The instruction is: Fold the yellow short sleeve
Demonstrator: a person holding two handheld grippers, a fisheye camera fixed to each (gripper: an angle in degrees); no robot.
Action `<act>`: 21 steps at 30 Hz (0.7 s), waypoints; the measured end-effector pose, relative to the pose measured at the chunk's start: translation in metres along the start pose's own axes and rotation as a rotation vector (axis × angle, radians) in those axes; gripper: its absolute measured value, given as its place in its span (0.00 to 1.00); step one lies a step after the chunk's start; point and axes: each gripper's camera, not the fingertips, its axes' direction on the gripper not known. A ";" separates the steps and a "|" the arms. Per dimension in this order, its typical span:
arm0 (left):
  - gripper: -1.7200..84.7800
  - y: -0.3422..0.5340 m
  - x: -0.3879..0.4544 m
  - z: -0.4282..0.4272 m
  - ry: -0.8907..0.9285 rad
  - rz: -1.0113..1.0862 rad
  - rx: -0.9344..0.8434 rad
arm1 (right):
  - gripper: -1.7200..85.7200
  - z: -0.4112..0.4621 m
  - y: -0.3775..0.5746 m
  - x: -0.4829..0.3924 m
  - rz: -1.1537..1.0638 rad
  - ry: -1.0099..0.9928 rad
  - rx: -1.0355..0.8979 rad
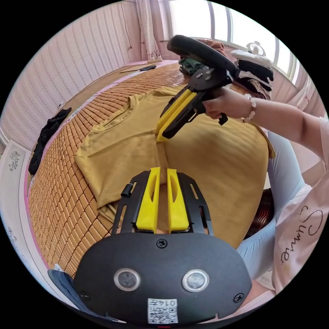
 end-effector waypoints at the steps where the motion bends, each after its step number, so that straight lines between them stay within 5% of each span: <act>1: 0.03 -0.003 0.003 -0.002 -0.002 0.000 0.027 | 0.10 0.000 0.004 -0.001 -0.003 0.006 0.009; 11: 0.06 -0.003 -0.003 -0.063 0.027 -0.039 0.162 | 0.11 -0.055 0.093 0.008 0.093 0.026 0.193; 16: 0.07 -0.024 0.021 -0.088 0.094 -0.103 0.378 | 0.11 -0.121 0.224 0.053 0.418 0.387 0.300; 21: 0.08 -0.097 0.053 -0.086 0.180 -0.045 0.407 | 0.14 -0.139 0.317 0.099 0.654 0.455 0.272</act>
